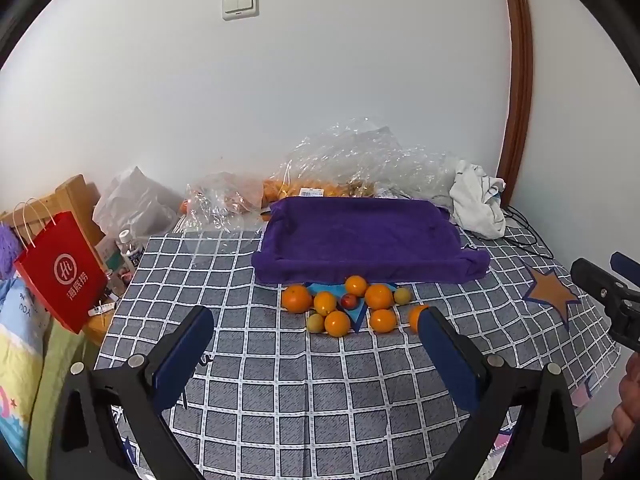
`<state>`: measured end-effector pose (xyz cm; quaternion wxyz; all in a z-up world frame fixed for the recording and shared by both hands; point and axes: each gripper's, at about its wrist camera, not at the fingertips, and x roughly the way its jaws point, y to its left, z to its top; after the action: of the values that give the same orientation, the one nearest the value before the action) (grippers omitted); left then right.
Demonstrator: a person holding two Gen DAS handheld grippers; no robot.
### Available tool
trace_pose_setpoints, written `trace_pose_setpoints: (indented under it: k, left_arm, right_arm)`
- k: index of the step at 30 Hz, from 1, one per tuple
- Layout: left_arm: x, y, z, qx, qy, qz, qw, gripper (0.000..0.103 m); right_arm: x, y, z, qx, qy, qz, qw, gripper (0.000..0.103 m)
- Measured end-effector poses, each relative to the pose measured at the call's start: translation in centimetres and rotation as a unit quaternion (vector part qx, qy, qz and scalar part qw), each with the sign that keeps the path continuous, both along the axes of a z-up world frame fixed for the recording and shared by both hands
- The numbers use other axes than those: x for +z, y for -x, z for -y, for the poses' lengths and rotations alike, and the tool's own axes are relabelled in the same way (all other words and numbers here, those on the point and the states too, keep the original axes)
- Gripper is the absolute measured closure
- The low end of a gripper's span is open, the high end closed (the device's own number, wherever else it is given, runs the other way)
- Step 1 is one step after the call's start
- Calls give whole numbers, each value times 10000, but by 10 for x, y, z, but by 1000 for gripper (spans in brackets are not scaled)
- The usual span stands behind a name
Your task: Organize fruits
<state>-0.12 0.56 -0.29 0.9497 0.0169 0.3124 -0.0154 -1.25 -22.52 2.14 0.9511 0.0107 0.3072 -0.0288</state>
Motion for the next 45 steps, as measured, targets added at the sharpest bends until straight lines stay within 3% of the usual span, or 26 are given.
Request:
trace_pose_setpoints:
  k: [45]
  left_arm:
    - [-1,3,6,-34,-46,4,10000,0]
  right_arm:
    - [-12,6,-4,57,-58,23,10000,1]
